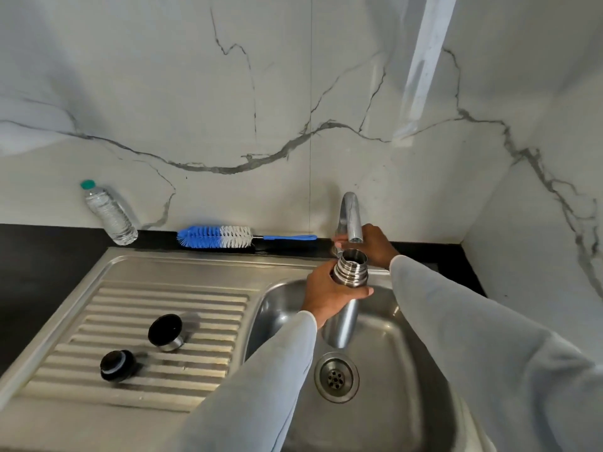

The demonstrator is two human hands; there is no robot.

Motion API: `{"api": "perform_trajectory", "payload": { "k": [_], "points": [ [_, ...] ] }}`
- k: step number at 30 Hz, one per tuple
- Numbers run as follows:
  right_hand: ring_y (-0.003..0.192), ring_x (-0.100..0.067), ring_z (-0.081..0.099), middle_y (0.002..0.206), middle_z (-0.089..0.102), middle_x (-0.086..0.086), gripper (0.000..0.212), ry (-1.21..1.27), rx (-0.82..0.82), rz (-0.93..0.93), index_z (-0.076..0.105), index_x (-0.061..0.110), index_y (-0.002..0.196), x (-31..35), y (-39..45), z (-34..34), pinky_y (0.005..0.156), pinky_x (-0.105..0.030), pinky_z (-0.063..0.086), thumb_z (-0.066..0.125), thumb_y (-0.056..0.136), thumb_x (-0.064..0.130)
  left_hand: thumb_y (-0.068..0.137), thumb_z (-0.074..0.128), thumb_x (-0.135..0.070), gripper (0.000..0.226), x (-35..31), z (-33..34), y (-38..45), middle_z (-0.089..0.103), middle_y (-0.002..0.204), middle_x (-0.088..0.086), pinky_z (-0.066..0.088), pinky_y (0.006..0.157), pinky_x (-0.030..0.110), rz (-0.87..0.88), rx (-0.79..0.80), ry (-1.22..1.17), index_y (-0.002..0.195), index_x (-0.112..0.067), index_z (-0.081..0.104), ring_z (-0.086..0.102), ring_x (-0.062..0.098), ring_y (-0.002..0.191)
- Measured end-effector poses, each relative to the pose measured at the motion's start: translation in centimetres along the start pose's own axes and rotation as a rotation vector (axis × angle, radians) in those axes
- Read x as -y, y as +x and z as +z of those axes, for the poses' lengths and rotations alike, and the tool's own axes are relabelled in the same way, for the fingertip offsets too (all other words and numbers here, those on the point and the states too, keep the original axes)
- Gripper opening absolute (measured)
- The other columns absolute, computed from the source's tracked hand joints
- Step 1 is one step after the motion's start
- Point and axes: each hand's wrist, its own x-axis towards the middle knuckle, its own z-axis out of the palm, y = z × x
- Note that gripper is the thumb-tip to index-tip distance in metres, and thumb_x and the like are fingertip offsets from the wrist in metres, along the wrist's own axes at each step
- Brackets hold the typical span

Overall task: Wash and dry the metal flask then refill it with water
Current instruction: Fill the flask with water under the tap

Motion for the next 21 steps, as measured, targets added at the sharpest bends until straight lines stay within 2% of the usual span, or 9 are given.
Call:
{"api": "perform_trajectory", "payload": {
  "k": [3,4,7,9,11,14,17,19,21],
  "points": [
    [0.089,-0.020,0.074,0.093,0.078,-0.007,0.092,0.029,0.023,-0.029,0.079,0.011,0.095,-2.5,2.1,1.1,0.091,-0.044,0.058,0.069,0.051,0.091,0.053,0.100,-0.026,0.058,-0.6,0.2,0.2,0.079,0.095,-0.010,0.059,0.084,0.024,0.015,-0.012,-0.002,0.105,-0.024,0.075,0.074,0.004,0.088],
    [0.088,-0.023,0.074,0.091,0.077,-0.009,0.094,0.036,0.018,-0.034,0.078,0.009,0.094,-3.0,2.3,1.4,0.088,-0.045,0.059,0.068,0.051,0.091,0.054,0.100,-0.023,0.059,-0.8,0.2,0.3,0.079,0.096,-0.010,0.058,0.082,0.021,0.016,-0.018,-0.006,0.107,-0.023,0.075,0.074,0.003,0.088],
    [0.083,-0.028,0.072,0.089,0.074,-0.012,0.045,0.068,-0.143,-0.064,0.069,0.001,0.097,-1.2,1.0,1.7,0.082,-0.046,0.060,0.084,0.079,0.039,0.054,0.101,-0.022,0.061,-0.8,0.1,0.5,0.079,0.098,-0.009,0.057,0.082,0.020,0.024,-0.016,0.006,0.109,-0.022,0.074,0.073,0.003,0.089],
    [0.081,-0.021,0.068,0.093,0.070,-0.006,0.036,0.072,-0.270,-0.089,0.062,0.005,0.104,-1.1,1.4,1.7,0.075,-0.031,0.058,0.085,0.080,0.019,0.054,0.101,-0.024,0.063,-0.7,0.1,0.5,0.078,0.099,-0.010,0.059,0.085,0.024,0.028,-0.007,0.021,0.110,-0.023,0.074,0.073,0.003,0.090],
    [0.082,-0.021,0.070,0.090,0.072,-0.004,0.027,-0.049,-0.226,-0.052,0.069,0.010,0.098,-1.2,2.1,1.2,0.074,-0.027,0.055,0.084,0.081,0.025,0.054,0.101,-0.025,0.062,-0.7,0.1,0.4,0.078,0.098,-0.010,0.059,0.084,0.023,0.032,-0.006,0.035,0.109,-0.023,0.074,0.073,0.003,0.089],
    [0.091,-0.017,0.073,0.094,0.078,0.000,0.021,-0.020,0.050,0.054,0.080,0.015,0.097,-2.4,2.9,0.2,0.086,-0.031,0.057,0.081,0.084,0.031,0.054,0.101,-0.026,0.058,-0.6,0.0,0.4,0.079,0.095,-0.010,0.058,0.084,0.023,0.030,-0.016,0.029,0.106,-0.022,0.075,0.074,0.005,0.088],
    [0.095,-0.016,0.073,0.098,0.079,-0.001,0.018,-0.022,0.108,0.022,0.081,0.017,0.101,-3.1,3.2,-0.3,0.094,-0.033,0.057,0.076,0.089,0.031,0.054,0.100,-0.025,0.056,-0.7,-0.1,0.7,0.079,0.094,-0.010,0.057,0.081,0.020,0.023,-0.018,0.024,0.104,-0.022,0.075,0.074,0.005,0.087],
    [0.092,-0.023,0.073,0.092,0.078,-0.005,0.029,-0.080,0.118,0.021,0.080,0.013,0.094,-3.2,3.7,-0.2,0.091,-0.038,0.058,0.075,0.088,0.041,0.054,0.101,-0.025,0.055,-0.8,-0.1,0.8,0.079,0.093,-0.010,0.057,0.081,0.020,0.015,-0.015,0.031,0.104,-0.023,0.076,0.074,0.004,0.086],
    [0.088,-0.026,0.073,0.088,0.077,-0.006,0.057,-0.116,0.143,0.018,0.079,0.012,0.091,-3.9,4.9,0.1,0.085,-0.040,0.059,0.073,0.075,0.066,0.055,0.101,-0.024,0.054,-0.9,-0.1,0.9,0.079,0.093,-0.010,0.057,0.081,0.020,0.009,-0.002,0.030,0.104,-0.023,0.076,0.074,0.003,0.086]
  ]
}}
